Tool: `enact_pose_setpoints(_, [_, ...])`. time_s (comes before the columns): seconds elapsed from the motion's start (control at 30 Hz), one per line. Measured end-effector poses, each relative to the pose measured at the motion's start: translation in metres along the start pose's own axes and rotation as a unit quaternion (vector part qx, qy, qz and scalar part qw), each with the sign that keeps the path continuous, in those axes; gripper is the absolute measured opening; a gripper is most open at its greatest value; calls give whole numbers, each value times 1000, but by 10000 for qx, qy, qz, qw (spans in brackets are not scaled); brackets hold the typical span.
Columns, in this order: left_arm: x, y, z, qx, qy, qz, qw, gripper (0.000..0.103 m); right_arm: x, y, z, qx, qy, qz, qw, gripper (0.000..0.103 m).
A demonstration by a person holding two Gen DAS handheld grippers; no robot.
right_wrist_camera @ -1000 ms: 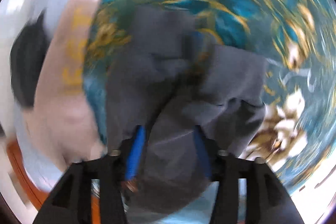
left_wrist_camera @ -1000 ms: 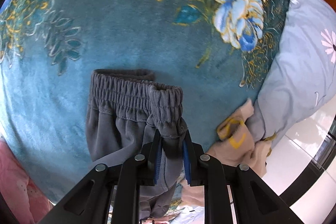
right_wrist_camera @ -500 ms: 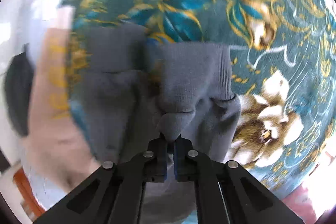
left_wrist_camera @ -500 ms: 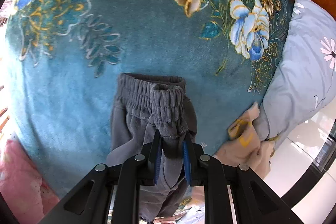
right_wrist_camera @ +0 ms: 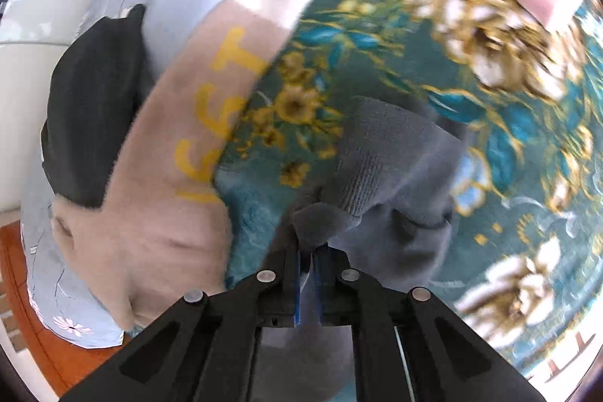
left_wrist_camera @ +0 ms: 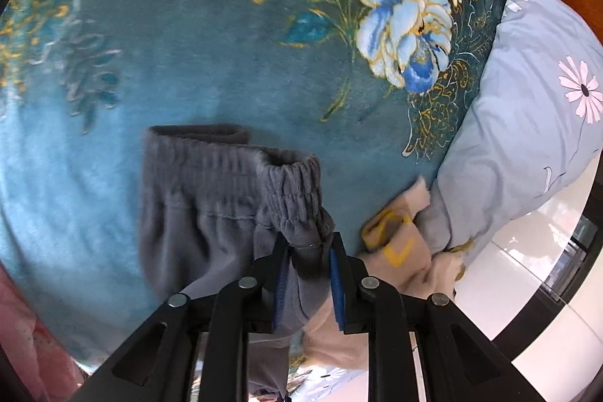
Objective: Fold clothes
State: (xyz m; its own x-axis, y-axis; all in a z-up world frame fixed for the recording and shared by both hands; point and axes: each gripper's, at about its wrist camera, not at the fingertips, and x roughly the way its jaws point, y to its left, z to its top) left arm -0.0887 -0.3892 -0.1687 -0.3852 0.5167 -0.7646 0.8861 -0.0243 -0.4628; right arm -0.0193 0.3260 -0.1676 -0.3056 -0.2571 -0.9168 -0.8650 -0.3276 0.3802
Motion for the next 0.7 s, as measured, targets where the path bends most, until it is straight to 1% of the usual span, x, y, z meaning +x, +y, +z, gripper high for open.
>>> enact_pose_setpoints(0.03, [3, -1, 1, -4, 13, -79, 10000, 29, -1, 0, -3, -52, -33, 116, 9999, 18])
enact_pose_setpoints(0.07, [2, -2, 1, 69, 65, -286, 9995, 31, -3, 0, -4, -98, -73, 228, 9997, 29])
enact_pose_setpoints(0.1, [-1, -4, 1, 161, 127, -525, 9984, 41, -8, 0, -7, -204, -127, 431, 9988, 39])
enact_pose_setpoints(0.13, [-7, -5, 0, 320, 142, -713, 9968, 47, -12, -2, -8, -311, -172, 578, 9977, 43])
enact_pose_setpoints(0.17, [-15, -7, -1, 496, 146, -888, 9947, 56, -19, -5, -11, -424, -233, 693, 9964, 47])
enact_pose_setpoints(0.2, [-23, -7, -2, 721, 104, -976, 9926, 58, -26, -8, -13, -538, -297, 805, 9949, 49])
enact_pose_setpoints(0.23, [-32, -5, -2, 949, 24, -940, 9910, 60, -34, -16, -16, -596, -372, 822, 9941, 50])
enact_pose_setpoints(0.3, [-42, 10, 0, 1377, -239, -332, 9896, 68, -46, -33, -21, -635, -486, 782, 9937, 51])
enact_pose_setpoints(0.33, [-42, 20, 1, 1514, -314, -3, 9880, 69, -48, -44, -23, -576, -499, 721, 9945, 51])
enact_pose_setpoints(0.37, [-38, 36, 3, 1564, -386, 420, 9860, 69, -51, -57, -27, -471, -475, 668, 9955, 51])
enact_pose_setpoints(0.4, [-33, 51, 5, 1489, -410, 572, 9863, 70, -53, -70, -31, -359, -446, 616, 9965, 51])
enact_pose_setpoints(0.43, [-25, 65, 6, 1291, -367, 500, 9897, 71, -50, -82, -34, -229, -385, 566, 9974, 51])
enact_pose_setpoints(0.5, [-8, 91, 9, 843, -253, 281, 9957, 76, -42, -105, -42, 39, -253, 466, 9986, 53])
enact_pose_setpoints(0.53, [0, 97, 9, 745, -263, 217, 9966, 77, -38, -113, -45, 152, -223, 460, 9986, 56])
enact_pose_setpoints(0.57, [7, 100, 8, 677, -290, 165, 9971, 78, -33, -121, -47, 267, -240, 497, 9981, 64])
enact_pose_setpoints(0.6, [14, 100, 7, 732, -318, 197, 9966, 78, -29, -125, -47, 316, -252, 580, 9975, 67])
enact_pose_setpoints(0.63, [22, 97, 6, 804, -373, 355, 9954, 78, -26, -129, -46, 354, -262, 669, 9968, 68])
enact_pose_setpoints(0.67, [27, 96, 6, 773, -400, 417, 9953, 78, -21, -131, -44, 391, -221, 777, 9960, 73])
enact_pose_setpoints(0.7, [31, 95, 7, 718, -419, 448, 9955, 78, -17, -132, -41, 415, -164, 820, 9956, 75])
